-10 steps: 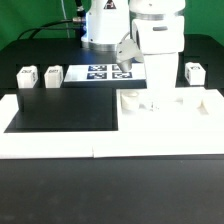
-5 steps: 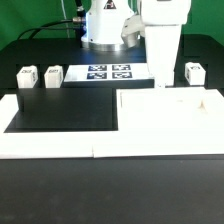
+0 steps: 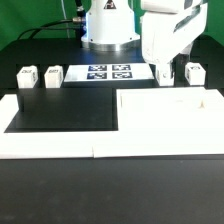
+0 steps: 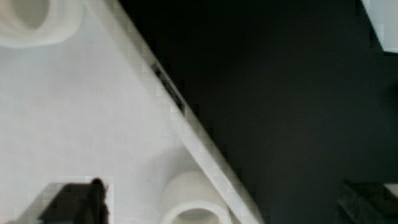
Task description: Assemble square table
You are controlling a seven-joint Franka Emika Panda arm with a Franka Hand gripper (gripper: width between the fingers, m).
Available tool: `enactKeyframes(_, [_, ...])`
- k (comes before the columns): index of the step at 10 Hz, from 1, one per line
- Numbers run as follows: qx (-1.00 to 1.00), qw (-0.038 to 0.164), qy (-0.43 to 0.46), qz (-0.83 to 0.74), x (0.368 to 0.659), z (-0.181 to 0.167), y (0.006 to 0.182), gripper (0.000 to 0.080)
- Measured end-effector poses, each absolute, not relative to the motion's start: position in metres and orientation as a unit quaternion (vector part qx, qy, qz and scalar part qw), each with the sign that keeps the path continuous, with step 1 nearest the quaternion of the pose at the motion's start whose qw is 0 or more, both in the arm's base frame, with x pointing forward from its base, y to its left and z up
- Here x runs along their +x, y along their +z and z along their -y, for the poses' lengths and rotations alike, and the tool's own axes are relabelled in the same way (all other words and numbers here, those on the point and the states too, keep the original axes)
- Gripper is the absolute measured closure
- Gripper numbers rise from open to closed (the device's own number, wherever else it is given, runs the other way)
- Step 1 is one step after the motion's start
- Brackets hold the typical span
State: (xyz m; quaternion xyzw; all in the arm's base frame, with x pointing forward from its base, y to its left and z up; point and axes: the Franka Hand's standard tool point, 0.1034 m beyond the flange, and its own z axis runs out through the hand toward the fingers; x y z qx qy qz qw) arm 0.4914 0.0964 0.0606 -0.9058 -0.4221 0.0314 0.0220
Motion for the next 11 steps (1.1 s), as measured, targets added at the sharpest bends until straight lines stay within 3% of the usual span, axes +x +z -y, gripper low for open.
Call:
enactKeyframes(5, [-0.983,0.017,0.044,0.175,0.476,-0.142,0.060,0.0151])
enactKeyframes(11, [-0.992,0.017,0.080,0.099,0.460,-0.151,0.056,0.0151])
